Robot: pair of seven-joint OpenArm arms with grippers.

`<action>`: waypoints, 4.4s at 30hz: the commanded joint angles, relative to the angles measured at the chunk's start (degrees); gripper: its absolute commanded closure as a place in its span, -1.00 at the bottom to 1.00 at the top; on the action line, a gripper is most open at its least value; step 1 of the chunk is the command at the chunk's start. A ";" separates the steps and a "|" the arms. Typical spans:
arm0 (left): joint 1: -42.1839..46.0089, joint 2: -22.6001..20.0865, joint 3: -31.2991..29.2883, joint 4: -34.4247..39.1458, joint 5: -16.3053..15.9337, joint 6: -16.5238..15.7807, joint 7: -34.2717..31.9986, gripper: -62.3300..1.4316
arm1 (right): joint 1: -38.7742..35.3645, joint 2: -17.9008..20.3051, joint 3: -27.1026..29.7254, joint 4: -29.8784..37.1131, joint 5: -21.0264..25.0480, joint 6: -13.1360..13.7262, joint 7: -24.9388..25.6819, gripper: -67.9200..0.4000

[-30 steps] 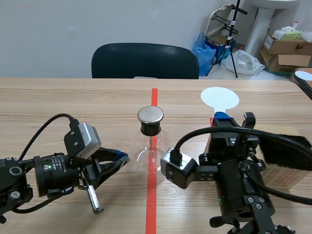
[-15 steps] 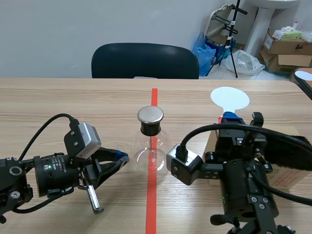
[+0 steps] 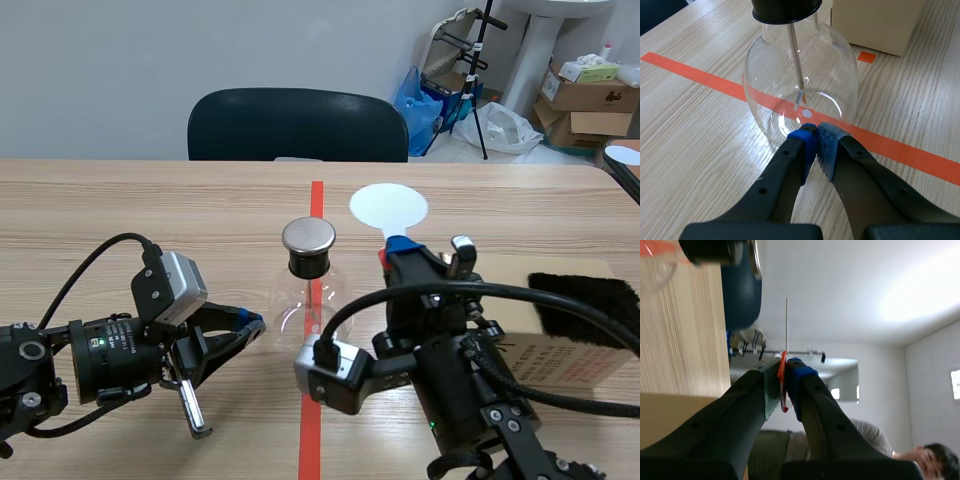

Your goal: Do the electroscope experiment

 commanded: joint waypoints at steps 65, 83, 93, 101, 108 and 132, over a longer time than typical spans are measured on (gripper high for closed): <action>-0.44 0.28 -0.17 1.03 -0.76 0.09 -0.92 0.87 | 1.11 0.13 0.22 0.48 -0.04 -0.66 4.76 0.96; -0.44 0.28 -0.17 1.03 -0.79 0.09 -0.92 0.87 | 1.11 0.13 0.22 0.48 -0.04 -0.66 -18.01 0.96; -0.44 0.28 -0.17 1.03 -0.79 0.09 -0.92 0.87 | 1.11 0.13 0.22 0.48 -0.04 -0.66 -19.04 0.96; -0.44 0.28 -0.17 1.03 -0.79 0.09 -0.90 0.87 | 1.11 0.13 0.22 0.48 -0.04 -0.66 -18.80 0.96; -0.44 0.28 -0.17 1.03 -0.79 0.09 -0.92 0.87 | 1.11 0.13 0.22 0.48 -0.04 -0.66 -18.80 0.96; -0.44 0.28 -0.17 1.03 -0.79 0.09 -0.92 0.87 | 1.11 0.13 0.22 0.48 -0.04 -0.66 -18.80 0.96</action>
